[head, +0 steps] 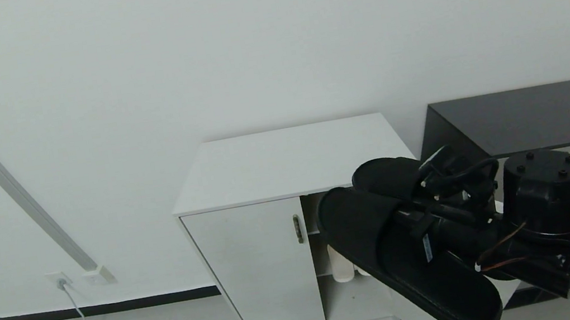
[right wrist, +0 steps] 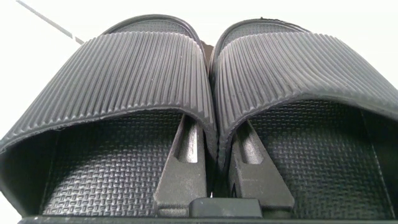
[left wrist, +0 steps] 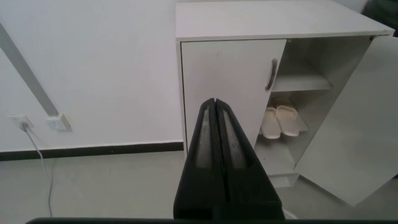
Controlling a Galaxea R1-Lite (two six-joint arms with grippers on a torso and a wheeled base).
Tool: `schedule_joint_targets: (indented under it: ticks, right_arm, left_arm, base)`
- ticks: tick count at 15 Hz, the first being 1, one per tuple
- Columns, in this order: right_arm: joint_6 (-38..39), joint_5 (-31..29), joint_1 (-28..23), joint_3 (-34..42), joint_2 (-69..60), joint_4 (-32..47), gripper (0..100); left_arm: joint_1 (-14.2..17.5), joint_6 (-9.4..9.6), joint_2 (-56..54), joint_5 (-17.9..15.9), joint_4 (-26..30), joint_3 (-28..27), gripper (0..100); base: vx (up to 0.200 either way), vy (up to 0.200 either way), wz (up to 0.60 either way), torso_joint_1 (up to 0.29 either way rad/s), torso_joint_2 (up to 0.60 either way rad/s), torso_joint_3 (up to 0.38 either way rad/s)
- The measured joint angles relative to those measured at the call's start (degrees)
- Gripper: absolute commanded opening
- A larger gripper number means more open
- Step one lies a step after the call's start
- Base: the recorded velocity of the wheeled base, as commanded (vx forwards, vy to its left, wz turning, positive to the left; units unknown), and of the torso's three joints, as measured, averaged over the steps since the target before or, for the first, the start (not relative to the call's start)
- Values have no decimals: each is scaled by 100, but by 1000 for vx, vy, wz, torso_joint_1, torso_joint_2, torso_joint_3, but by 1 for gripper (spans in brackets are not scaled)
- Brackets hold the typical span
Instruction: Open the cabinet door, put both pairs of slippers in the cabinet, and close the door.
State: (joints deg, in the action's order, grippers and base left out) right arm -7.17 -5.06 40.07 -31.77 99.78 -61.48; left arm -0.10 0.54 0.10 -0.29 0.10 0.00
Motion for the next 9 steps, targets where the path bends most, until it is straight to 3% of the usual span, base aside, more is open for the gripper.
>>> schedule_joint_targets:
  ticks: [9]
  right_arm:
    - [-2,-2,2,43,0,4,0]
  left_arm:
    - [0,0,0,2,-2,0,0]
  base:
    - [0,0,0,-11,28,14]
